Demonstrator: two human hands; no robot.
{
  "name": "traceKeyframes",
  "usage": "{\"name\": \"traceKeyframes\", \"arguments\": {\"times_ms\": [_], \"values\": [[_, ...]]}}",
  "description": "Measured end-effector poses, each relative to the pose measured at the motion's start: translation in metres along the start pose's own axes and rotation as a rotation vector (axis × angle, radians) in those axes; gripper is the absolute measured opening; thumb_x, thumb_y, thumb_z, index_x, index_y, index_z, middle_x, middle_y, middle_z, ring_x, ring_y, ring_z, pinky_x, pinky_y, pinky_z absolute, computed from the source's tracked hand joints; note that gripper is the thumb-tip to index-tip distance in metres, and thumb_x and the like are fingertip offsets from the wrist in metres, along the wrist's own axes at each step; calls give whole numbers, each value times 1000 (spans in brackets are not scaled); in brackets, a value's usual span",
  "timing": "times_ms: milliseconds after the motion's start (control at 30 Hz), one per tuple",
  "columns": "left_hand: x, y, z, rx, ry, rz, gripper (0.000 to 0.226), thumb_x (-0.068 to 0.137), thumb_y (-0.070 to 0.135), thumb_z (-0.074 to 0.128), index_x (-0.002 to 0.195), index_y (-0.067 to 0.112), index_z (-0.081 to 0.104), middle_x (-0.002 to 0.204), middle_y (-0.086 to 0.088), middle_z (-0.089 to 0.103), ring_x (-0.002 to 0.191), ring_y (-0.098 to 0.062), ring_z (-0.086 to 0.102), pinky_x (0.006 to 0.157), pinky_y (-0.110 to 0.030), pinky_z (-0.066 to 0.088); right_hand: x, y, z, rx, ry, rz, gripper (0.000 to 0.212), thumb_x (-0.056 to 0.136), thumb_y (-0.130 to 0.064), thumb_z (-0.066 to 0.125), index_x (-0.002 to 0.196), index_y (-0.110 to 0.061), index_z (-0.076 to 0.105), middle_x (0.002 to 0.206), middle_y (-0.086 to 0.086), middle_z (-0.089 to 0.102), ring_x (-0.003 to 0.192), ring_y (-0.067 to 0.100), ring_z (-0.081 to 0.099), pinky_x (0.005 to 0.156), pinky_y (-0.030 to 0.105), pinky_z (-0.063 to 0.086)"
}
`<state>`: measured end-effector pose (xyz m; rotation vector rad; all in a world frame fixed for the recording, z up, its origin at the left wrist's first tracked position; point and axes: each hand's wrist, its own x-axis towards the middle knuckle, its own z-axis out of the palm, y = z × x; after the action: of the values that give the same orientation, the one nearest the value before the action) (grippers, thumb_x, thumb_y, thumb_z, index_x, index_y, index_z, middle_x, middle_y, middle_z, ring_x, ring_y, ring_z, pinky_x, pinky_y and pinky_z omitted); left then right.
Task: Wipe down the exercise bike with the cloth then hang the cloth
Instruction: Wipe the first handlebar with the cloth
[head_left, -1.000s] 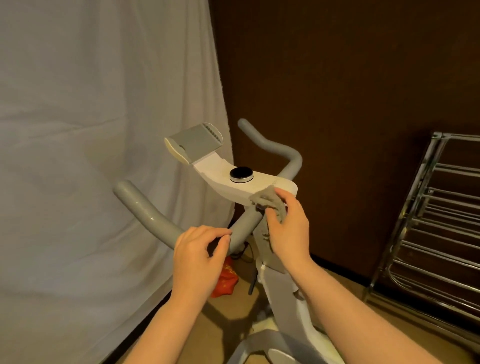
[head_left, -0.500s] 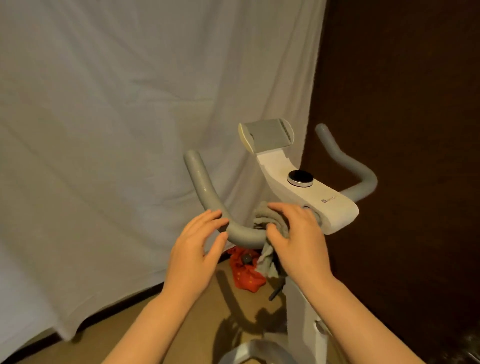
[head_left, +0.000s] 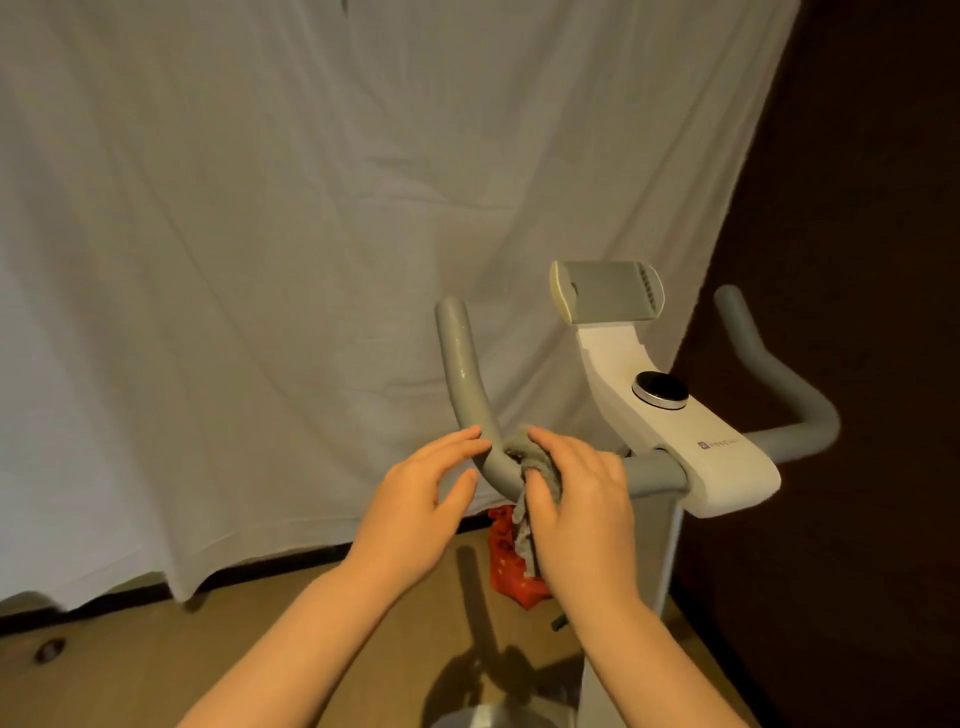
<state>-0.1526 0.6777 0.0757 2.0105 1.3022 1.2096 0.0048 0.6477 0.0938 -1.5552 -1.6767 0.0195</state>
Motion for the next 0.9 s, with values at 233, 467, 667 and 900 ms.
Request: {"name": "traceKeyframes", "arguments": {"times_ms": [233,467,667,900], "values": [[8,-6,2,5,24,59,24,96,20,57,116,28,67,123,18,57,119,3,48,99,-9,36,7,0,-13,-129,27,77,33,93,-20,57,125,-26,61,112,-7,66,108,13,46,78,17,28],[35,-15,4,47,-45,236,25,91,36,51,104,27,71,119,14,58,117,-5,48,98,-36,40,44,12,-25,-317,-149,250,32,96,-20,47,124,-29,60,114,3,64,115,22,44,85,35,41],[63,-23,0,6,-122,356,23,82,36,55,99,27,69,104,16,63,104,-7,54,93,-34,42,44,-5,-21,-311,-218,344,28,98,-29,49,123,-36,58,117,5,58,109,22,52,81,35,45],[77,-36,-3,-34,-266,449,23,85,45,51,99,33,65,99,19,61,106,-6,52,98,-44,42,33,-33,-6,-378,-153,408,29,96,-26,53,122,-39,57,113,2,51,104,20,51,79,34,45]]}}
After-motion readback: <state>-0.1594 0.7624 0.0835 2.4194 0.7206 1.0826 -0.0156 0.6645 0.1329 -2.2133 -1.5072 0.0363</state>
